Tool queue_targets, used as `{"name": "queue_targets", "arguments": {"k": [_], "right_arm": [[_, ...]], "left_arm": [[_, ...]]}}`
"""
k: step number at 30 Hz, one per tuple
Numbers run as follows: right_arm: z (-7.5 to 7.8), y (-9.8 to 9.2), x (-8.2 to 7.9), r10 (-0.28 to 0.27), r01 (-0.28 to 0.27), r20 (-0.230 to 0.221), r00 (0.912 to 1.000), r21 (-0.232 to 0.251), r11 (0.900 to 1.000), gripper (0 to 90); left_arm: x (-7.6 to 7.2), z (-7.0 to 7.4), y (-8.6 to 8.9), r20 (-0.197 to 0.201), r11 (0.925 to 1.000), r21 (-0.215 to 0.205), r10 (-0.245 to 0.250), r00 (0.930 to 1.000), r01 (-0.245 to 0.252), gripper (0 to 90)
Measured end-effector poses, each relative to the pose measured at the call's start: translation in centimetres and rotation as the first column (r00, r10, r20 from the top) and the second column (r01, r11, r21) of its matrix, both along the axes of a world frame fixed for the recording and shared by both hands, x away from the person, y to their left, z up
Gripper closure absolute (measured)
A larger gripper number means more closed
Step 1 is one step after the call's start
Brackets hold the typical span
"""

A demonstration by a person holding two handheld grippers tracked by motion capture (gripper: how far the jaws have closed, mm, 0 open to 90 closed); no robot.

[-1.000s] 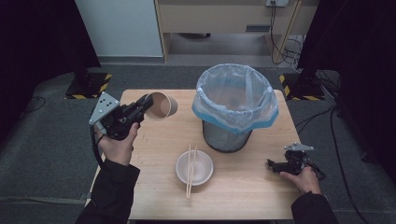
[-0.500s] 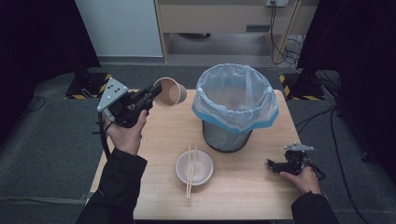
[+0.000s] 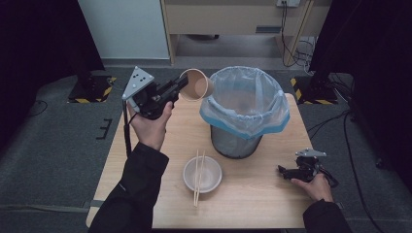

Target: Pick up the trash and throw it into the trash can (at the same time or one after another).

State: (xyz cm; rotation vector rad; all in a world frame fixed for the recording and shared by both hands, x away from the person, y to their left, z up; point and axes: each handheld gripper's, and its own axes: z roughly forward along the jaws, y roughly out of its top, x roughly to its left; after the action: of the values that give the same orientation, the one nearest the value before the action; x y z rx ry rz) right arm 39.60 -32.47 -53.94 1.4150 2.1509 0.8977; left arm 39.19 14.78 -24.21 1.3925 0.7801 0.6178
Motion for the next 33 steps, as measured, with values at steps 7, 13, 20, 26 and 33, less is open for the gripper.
{"name": "queue_targets", "arguments": {"k": [7, 13, 20, 26, 33], "right_arm": [[0.0, 0.0, -0.1, 0.004, -0.004, 0.001, 1.0, -0.002, 1.0, 0.6], [0.0, 0.0, -0.1, 0.008, -0.008, 0.004, 1.0, -0.002, 1.0, 0.6], [0.0, 0.1, -0.2, 0.008, -0.008, 0.004, 1.0, -0.002, 1.0, 0.6], [0.0, 0.0, -0.2, 0.008, -0.008, 0.003, 1.0, -0.002, 1.0, 0.6], [0.0, 0.1, -0.2, 0.008, -0.008, 0.003, 1.0, -0.002, 1.0, 0.6]], "left_arm": [[1.0, 0.8, -1.7, 0.006, 0.9998, 0.0, -0.019, 0.9998, 0.019, 82.5], [1.9, 1.3, -3.7, 0.013, 0.9992, 0.026, -0.031, 0.9995, 0.03, 82.5], [2.9, 1.0, -5.6, 0.006, 0.998, 0.046, -0.043, 0.999, 0.043, 82.4], [4.2, 0.5, -6.9, -0.005, 0.997, 0.065, -0.04, 0.9992, 0.04, 82.4], [6.2, -0.4, -9.0, -0.017, 0.9936, 0.102, -0.048, 0.9987, 0.049, 81.3]]}}
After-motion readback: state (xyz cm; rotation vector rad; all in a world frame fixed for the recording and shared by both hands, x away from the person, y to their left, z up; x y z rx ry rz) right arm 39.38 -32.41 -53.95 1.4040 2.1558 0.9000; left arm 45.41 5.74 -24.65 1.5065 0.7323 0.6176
